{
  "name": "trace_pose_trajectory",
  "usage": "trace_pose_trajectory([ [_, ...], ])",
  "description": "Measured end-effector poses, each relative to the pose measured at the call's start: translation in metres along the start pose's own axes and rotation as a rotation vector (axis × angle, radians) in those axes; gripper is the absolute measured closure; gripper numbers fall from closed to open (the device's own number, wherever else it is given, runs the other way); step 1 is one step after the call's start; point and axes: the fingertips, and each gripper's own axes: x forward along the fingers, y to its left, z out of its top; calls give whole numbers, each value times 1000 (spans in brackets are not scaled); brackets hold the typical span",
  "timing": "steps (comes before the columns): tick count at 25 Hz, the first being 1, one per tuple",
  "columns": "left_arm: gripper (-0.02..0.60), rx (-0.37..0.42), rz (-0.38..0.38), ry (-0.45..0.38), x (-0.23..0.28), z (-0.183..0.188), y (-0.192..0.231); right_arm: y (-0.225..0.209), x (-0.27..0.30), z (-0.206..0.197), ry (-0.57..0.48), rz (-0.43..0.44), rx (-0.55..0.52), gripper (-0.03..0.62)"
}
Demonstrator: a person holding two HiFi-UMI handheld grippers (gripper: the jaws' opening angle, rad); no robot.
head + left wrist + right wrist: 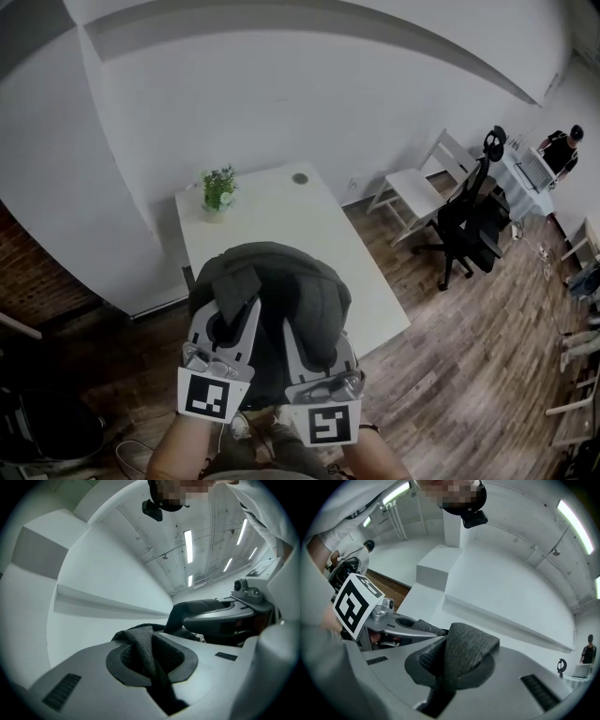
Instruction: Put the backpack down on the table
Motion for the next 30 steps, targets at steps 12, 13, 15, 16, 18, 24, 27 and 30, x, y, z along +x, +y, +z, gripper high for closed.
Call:
trace_pose_trajectory([
  [12, 540, -61, 53, 44, 20, -46, 5, 1, 20, -50, 83, 73, -38, 542],
  [13, 540, -68, 56, 53, 25, -51, 7, -2, 25, -54, 87, 74, -38, 542],
  [15, 538, -91, 65, 67, 34, -60, 12, -6, 35, -62, 96, 78, -37, 543],
  [16, 538, -106, 70, 70, 37, -65, 15, -7, 41, -65, 99, 80, -36, 542],
  [18, 537, -122, 78, 76, 44, -75, 20, -9, 51, -72, 103, 83, -33, 543],
  [24, 525, -157, 90, 102, 54, -93, 24, -14, 66, -84, 105, 93, -40, 543],
  [27, 520, -166, 91, 124, 55, -102, 23, -15, 70, -91, 116, 92, -36, 542],
  [30, 515, -168, 95, 151, 55, -113, 23, -14, 72, -100, 126, 92, -35, 542],
])
